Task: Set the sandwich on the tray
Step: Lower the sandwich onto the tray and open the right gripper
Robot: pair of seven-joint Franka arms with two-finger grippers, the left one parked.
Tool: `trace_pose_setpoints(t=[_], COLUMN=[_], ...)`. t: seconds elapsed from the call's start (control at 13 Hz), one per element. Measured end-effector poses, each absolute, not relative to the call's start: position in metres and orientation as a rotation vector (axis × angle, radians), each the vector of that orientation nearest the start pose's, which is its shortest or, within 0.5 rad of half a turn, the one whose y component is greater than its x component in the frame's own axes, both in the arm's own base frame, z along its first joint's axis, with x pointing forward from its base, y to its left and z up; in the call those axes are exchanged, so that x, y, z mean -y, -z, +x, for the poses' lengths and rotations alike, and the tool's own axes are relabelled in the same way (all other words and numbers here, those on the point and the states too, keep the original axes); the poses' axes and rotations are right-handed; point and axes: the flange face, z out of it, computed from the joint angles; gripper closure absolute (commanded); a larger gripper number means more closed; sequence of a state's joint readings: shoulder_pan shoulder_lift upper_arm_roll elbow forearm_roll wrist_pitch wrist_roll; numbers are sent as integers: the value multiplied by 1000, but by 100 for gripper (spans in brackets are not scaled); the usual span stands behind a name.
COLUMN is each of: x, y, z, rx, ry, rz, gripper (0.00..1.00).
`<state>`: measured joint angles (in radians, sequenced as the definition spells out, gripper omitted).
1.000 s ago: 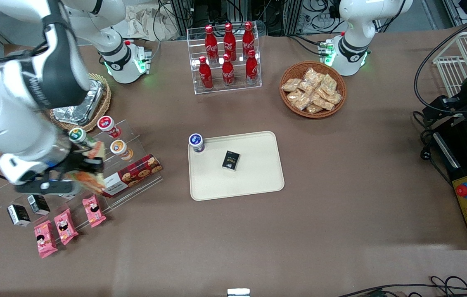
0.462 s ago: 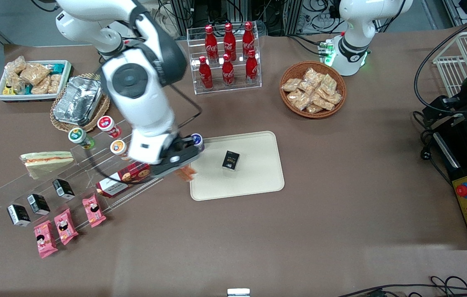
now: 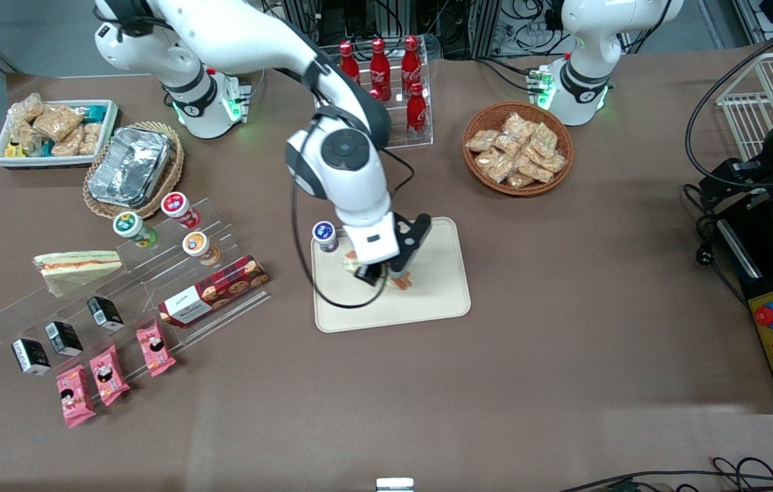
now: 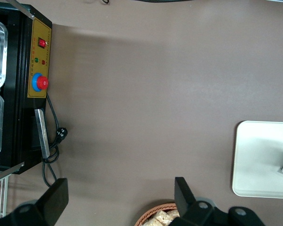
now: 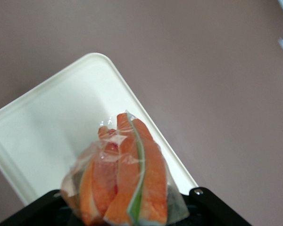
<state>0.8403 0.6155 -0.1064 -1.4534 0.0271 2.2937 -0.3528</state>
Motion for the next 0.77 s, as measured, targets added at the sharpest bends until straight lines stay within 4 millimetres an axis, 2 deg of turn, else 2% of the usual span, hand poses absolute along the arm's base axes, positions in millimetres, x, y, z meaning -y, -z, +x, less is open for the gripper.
trace_pose_setpoints(t=[0.15,0.38,0.54,0.77], x=[-523,-528,-527,-518], y=[-302,-236,-218,-215], z=[528,524,523,533], rx=[1814,2093,2222,2276], ry=[393,369,355,378], rz=[-2526,-2332,-2227,-2183], gripper=[100,100,100,100])
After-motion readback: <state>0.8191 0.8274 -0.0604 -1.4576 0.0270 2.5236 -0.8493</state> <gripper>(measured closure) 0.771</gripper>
